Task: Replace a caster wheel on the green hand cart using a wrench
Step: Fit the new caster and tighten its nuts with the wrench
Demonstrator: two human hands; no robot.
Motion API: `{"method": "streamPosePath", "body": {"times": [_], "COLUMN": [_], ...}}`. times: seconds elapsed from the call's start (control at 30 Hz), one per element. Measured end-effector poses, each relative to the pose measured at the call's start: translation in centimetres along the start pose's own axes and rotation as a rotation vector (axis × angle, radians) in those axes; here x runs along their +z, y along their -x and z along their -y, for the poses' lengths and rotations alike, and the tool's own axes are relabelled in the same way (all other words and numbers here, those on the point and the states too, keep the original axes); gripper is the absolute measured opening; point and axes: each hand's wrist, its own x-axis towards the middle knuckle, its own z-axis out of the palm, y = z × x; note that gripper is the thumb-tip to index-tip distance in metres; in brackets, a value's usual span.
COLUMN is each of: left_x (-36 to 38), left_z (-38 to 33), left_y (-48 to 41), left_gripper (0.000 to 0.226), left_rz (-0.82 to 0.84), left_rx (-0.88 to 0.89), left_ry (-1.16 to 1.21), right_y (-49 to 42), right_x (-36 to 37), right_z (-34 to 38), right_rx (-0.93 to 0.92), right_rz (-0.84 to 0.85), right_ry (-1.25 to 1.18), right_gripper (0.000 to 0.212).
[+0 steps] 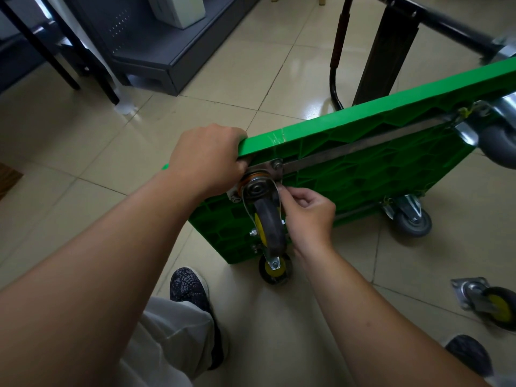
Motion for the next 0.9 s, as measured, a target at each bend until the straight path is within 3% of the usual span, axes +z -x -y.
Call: {"method": "streamPosePath", "body": {"times": [0.53, 0.9], "left_x": [-0.17, -0.06], "left_z": [-0.02, 0.07], "left_y": [0.12, 0.06], "left_gripper": [0.018, 0.018], "left_rz": [-0.009, -0.013], "left_rx": [-0.004, -0.003], "left_ry": [0.011, 0.02], "right_y": [-0.33, 0.2], "right_x": [0.28, 0.24], "right_z": [0.3, 0.78], "right_rx": [0.334, 0.229], "right_rz": [0.067, -0.022], "right_ry": [-0.16, -0.194], "right_gripper": [0.013, 0.007]}}
